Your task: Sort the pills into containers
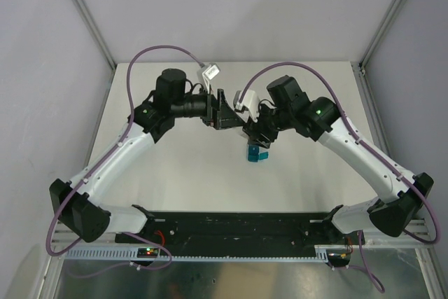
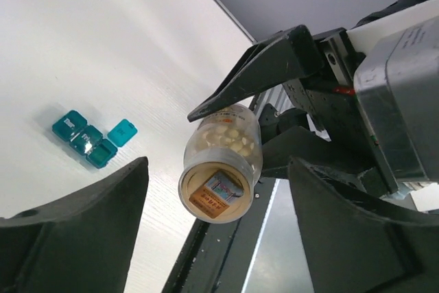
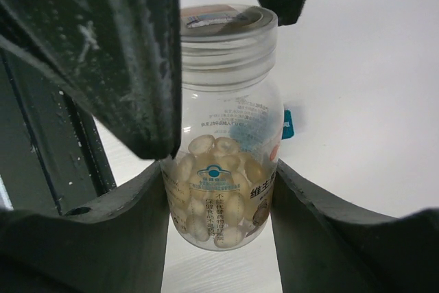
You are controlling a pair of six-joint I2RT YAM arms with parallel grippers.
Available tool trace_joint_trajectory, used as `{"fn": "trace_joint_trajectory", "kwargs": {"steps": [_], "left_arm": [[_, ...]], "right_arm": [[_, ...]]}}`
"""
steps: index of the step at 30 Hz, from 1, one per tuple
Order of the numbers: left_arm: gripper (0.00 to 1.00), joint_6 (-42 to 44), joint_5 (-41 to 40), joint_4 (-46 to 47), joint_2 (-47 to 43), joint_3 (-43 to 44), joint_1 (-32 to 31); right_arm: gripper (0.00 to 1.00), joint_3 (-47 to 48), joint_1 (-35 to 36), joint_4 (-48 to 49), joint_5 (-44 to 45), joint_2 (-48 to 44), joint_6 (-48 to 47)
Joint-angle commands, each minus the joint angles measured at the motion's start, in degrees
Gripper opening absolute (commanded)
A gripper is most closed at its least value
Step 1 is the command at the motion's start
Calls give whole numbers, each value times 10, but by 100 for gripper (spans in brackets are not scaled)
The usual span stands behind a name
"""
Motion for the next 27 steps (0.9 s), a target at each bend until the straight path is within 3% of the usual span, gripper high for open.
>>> {"fn": "trace_joint_trajectory", "kwargs": {"steps": [1, 5, 12, 16, 27], "left_arm": [[93, 37, 27, 26, -21, -6, 5], [99, 86, 51, 18, -32, -17, 14], [100, 302, 137, -20, -105, -48, 18], [100, 381, 139, -32, -141, -63, 6], [95, 452, 106, -43, -126, -67, -60]], "right_arm": [[0, 1, -5, -4, -45, -11, 7], [0, 0, -16, -14, -78, -15, 5], [0, 8, -31, -60, -176, -13, -29], [0, 21, -33, -107, -244, 2, -59], [0, 62, -29, -172, -292, 37, -87]]}}
